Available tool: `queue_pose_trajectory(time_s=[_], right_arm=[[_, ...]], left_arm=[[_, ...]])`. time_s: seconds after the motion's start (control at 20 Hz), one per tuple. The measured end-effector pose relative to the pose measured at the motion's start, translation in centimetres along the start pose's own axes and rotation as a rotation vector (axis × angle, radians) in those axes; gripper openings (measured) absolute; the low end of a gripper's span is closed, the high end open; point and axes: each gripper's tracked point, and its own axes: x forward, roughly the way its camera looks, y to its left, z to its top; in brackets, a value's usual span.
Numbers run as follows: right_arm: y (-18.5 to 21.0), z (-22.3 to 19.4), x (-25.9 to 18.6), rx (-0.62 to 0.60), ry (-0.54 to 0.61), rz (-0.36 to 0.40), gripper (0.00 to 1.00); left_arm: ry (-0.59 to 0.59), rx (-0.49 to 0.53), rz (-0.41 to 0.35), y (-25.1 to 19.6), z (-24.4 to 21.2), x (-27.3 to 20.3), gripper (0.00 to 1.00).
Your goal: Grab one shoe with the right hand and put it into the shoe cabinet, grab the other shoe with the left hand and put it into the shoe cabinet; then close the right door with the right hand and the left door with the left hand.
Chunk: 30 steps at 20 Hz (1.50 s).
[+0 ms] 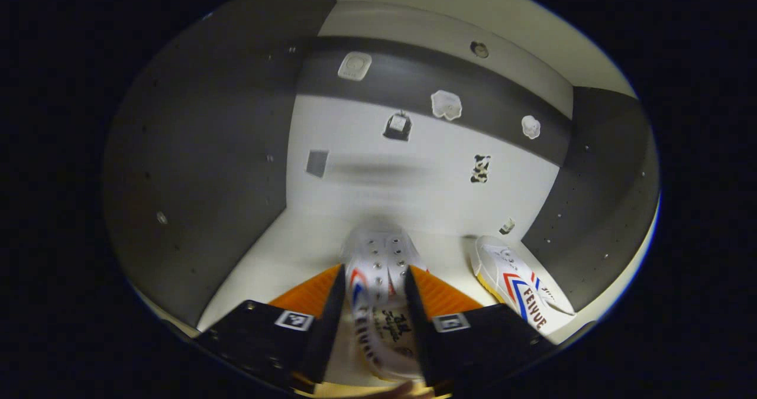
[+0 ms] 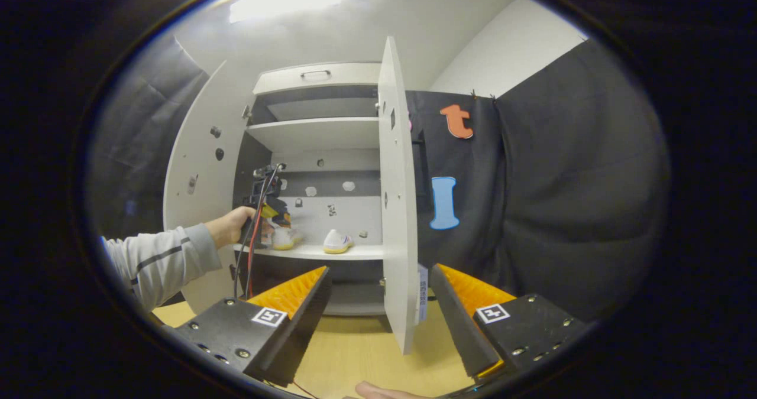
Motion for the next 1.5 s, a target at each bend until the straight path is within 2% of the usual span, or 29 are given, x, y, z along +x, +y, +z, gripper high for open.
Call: queue_pose_trajectory(time_s=[0.05,0.1,0.2,0.4,0.65,0.85,0.95,1.05,1.15,1.25,1.3,1.4,1.5], right_arm=[[-0.1,0.0,-0.1,-0.001,-0.002,-0.008,1.0],[-0.2,0.0,-0.2,0.002,0.001,-0.014,1.0],[-0.5,-0.1,-0.4,0.012,0.006,-0.026,1.0],[-1.0,-0.1,-0.6,0.004,0.014,-0.047,1.0],[-0.8,0.7,-0.8,-0.01,0.022,-0.012,1.0],[-2.1,1.8,-0.8,-0.039,0.022,-0.051,1.0],[-3.0,2.7,-0.8,-0.048,0.008,-0.078,1.0],[-4.1,3.4,-0.8,-0.056,-0.003,-0.106,1.0],[-5.2,4.3,-0.6,-0.071,-0.005,-0.128,1.0],[-6.6,5.3,-0.4,-0.099,-0.007,-0.15,1.0],[-7.4,5.8,-0.3,-0.113,-0.008,-0.165,0.97],[-9.2,6.7,0.1,-0.134,-0.005,-0.189,1.0],[-11.1,7.4,0.9,-0.139,-0.003,-0.21,1.0]], left_arm=[[-0.018,0.01,0.029,0.3,0.5,-0.5,0.84],[-0.028,0.002,0.01,-0.5,1.0,-1.6,0.99],[-0.05,-0.015,-0.009,-1.1,1.7,-3.8,0.95],[-0.125,0.015,-0.032,-1.5,3.1,-8.9,0.97],[-0.222,0.018,-0.045,-1.0,2.8,-16.8,0.97],[-0.318,0.022,-0.117,-1.2,1.4,-24.4,0.97],[-0.36,0.052,-0.11,-0.1,0.4,-27.9,1.0],[-0.373,0.057,-0.102,1.0,-1.0,-30.6,0.96],[-0.376,0.043,-0.105,2.1,-2.4,-33.1,0.99],[-0.382,0.038,-0.131,2.6,-3.6,-35.1,0.93],[-0.376,0.037,-0.137,3.2,-4.6,-35.8,0.93],[-0.364,0.044,-0.144,3.9,-6.5,-37.4,1.0],[-0.37,0.052,-0.165,4.1,-8.4,-39.2,0.96]])
